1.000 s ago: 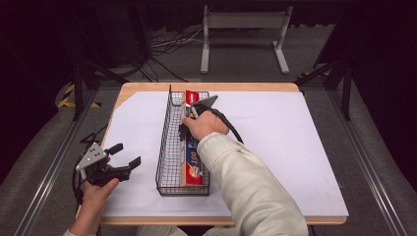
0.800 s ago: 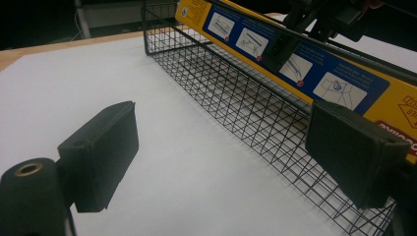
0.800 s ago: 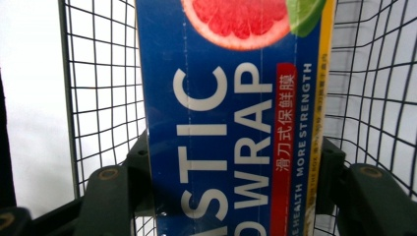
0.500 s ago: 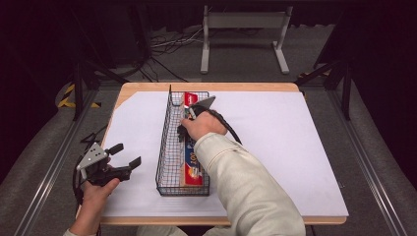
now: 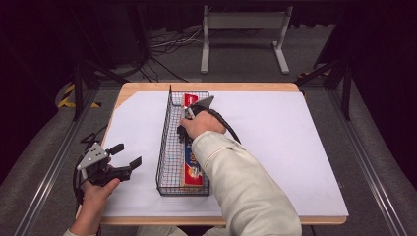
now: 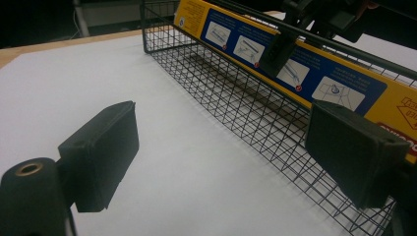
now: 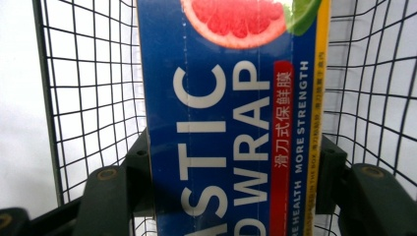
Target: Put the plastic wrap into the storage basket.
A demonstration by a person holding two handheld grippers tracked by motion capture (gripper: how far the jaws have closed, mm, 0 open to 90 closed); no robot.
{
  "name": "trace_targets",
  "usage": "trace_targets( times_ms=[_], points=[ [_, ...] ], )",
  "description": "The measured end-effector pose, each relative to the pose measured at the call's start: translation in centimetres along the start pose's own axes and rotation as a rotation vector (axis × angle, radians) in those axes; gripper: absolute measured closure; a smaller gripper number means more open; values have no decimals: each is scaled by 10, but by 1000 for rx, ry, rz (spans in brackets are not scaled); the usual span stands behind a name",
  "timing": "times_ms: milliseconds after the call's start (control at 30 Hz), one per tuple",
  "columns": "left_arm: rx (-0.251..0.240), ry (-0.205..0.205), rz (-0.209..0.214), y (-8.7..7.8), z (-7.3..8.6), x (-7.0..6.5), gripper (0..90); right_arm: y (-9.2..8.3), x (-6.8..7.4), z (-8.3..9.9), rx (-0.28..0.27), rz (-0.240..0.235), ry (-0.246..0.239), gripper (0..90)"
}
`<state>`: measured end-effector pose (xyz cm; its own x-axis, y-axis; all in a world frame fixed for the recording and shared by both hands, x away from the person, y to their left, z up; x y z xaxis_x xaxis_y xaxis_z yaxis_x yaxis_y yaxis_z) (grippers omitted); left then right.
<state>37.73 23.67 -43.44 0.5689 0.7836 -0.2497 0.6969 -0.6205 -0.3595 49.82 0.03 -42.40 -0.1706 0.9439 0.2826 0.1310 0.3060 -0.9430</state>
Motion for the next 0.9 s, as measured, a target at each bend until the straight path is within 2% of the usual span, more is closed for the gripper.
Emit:
trace_targets(
  times_ms=[367, 600, 733, 900],
  points=[
    [-3, -5, 1, 0, 0, 1, 137, 4, 0, -5, 51, 45, 31, 395],
    [-1, 1, -1, 0, 0, 0, 138, 6, 3, -5, 58, 57, 12, 381],
    [2, -4, 1, 0, 0, 0, 138, 2, 3, -5, 57, 43, 9, 361],
    [1, -3, 0, 0, 0, 0, 138, -5, 2, -7, 29, 7, 14, 336]
  ],
)
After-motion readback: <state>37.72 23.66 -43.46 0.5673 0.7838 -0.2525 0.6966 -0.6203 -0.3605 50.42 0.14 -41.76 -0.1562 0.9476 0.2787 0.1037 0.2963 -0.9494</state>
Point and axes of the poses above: each handheld gripper's, and its own axes: y roughly forward along the jaws, z roughly out of its underside, x roughly to its left, the point moved 5 cm from there along y, roughly forward along the jaws, and after that the axes turned 9 degrees about -y, right-handed, at the moved point
